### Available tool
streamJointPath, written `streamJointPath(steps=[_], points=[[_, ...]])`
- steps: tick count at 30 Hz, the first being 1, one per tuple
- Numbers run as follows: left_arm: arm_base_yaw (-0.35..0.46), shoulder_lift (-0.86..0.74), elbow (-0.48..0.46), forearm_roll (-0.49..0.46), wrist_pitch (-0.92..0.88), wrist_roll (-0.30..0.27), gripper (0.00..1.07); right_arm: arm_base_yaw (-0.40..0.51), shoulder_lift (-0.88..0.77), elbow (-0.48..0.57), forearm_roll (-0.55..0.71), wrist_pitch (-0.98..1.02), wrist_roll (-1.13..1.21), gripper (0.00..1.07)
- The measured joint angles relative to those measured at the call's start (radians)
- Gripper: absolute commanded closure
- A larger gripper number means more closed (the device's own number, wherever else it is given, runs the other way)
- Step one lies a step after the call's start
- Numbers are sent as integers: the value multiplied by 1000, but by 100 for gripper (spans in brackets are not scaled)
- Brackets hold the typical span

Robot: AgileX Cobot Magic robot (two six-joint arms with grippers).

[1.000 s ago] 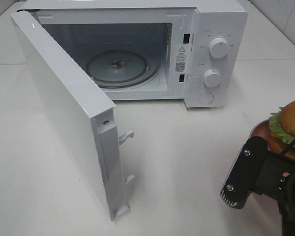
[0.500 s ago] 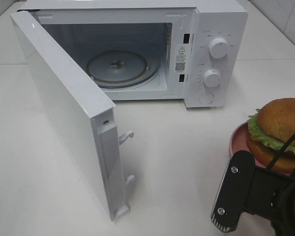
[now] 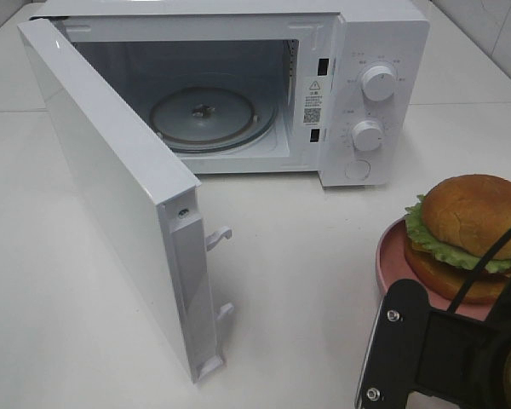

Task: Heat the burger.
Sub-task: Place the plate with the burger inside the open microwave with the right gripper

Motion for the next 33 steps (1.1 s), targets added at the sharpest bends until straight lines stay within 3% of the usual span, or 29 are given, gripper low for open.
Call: streamJointPath(steps=[21,33], points=[[0,0,0,0,0,0,6,0,0,0,-84,-11,-106,102],[0,0,0,0,0,0,6,0,0,0,-131,-139,-213,101]])
